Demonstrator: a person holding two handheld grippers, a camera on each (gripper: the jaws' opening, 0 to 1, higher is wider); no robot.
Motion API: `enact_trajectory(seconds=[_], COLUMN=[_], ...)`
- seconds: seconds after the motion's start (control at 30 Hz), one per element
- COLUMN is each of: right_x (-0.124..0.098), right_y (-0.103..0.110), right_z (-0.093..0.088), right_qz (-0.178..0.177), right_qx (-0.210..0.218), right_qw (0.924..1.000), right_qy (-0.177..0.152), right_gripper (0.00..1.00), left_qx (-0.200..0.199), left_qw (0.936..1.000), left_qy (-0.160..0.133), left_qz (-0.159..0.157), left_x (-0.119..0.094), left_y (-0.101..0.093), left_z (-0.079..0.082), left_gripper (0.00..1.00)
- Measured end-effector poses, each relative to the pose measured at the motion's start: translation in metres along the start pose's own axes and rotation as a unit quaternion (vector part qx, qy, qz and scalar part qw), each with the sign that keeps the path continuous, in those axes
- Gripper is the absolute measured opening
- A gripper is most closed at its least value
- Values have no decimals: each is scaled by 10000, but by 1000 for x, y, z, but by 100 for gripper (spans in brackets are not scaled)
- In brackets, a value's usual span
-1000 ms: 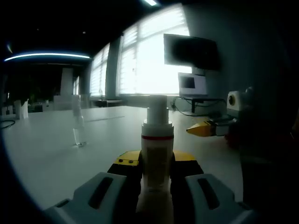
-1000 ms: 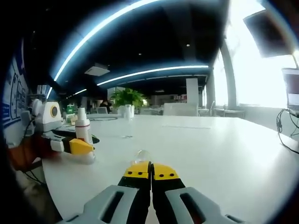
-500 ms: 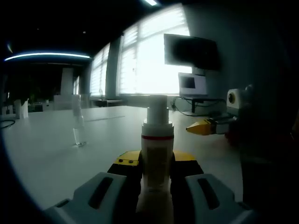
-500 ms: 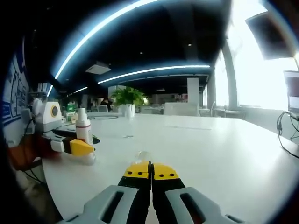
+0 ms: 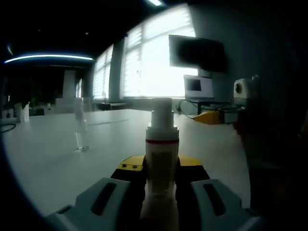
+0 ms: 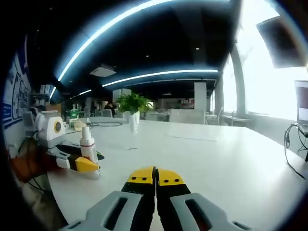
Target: Clamp pump bottle remove cover press pump head put on cover
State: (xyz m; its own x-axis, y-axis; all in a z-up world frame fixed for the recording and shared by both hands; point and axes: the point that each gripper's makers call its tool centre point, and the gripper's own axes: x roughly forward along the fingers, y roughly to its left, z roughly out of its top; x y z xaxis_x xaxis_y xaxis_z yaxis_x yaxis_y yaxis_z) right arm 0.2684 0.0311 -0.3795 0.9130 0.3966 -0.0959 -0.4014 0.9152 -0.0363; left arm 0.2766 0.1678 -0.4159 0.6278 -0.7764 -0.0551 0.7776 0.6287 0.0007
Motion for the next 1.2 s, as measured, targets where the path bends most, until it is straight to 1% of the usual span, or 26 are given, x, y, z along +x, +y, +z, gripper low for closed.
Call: enact_trajectory(seconds=[0.17, 0.23, 0.27, 0.33, 0.47, 0.57, 0.67, 0.83, 0.97, 1.0, 1.2], right_x=[-1, -2, -3, -4, -4, -2, -1, 1, 6, 7, 14], right_y=[3, 5, 5, 9, 16, 20, 27, 36, 42, 45, 54], right_z=[13, 16, 15, 22, 30, 34, 38, 52, 66, 67, 73], right_qz=[69, 57, 19, 39, 173, 253, 428, 655, 835, 888, 1027], right_qx=[-163, -329, -518, -598, -594, -681, -959, -997, -1196, -1292, -1472], right_qw=[9998, 9994, 9983, 9979, 9978, 9970, 9940, 9926, 9891, 9873, 9833], right_qy=[24, 84, 253, 228, 237, 248, 292, 209, 205, 245, 306], right_gripper=[0, 0, 0, 0, 0, 0, 0, 0, 0, 0, 0], left_qx=[16, 11, 10, 8, 4, 2, -3, -6, -10, -11, -25], left_qw=[10000, 10000, 10000, 10000, 10000, 10000, 10000, 10000, 10000, 10000, 10000], left_qy=[2, 4, 4, 5, 6, 8, 10, 13, 12, 11, 13], left_qz=[-6, -15, -15, -13, -5, -8, -3, -9, 5, 6, 13], left_x=[0, 0, 0, 0, 0, 0, 0, 0, 0, 0, 0], left_y=[0, 0, 0, 0, -1, -2, -2, -1, 0, 0, 0], left_z=[0, 0, 0, 0, 0, 0, 0, 0, 0, 0, 0], left_gripper=[14, 14, 14, 14, 14, 14, 14, 14, 14, 14, 14])
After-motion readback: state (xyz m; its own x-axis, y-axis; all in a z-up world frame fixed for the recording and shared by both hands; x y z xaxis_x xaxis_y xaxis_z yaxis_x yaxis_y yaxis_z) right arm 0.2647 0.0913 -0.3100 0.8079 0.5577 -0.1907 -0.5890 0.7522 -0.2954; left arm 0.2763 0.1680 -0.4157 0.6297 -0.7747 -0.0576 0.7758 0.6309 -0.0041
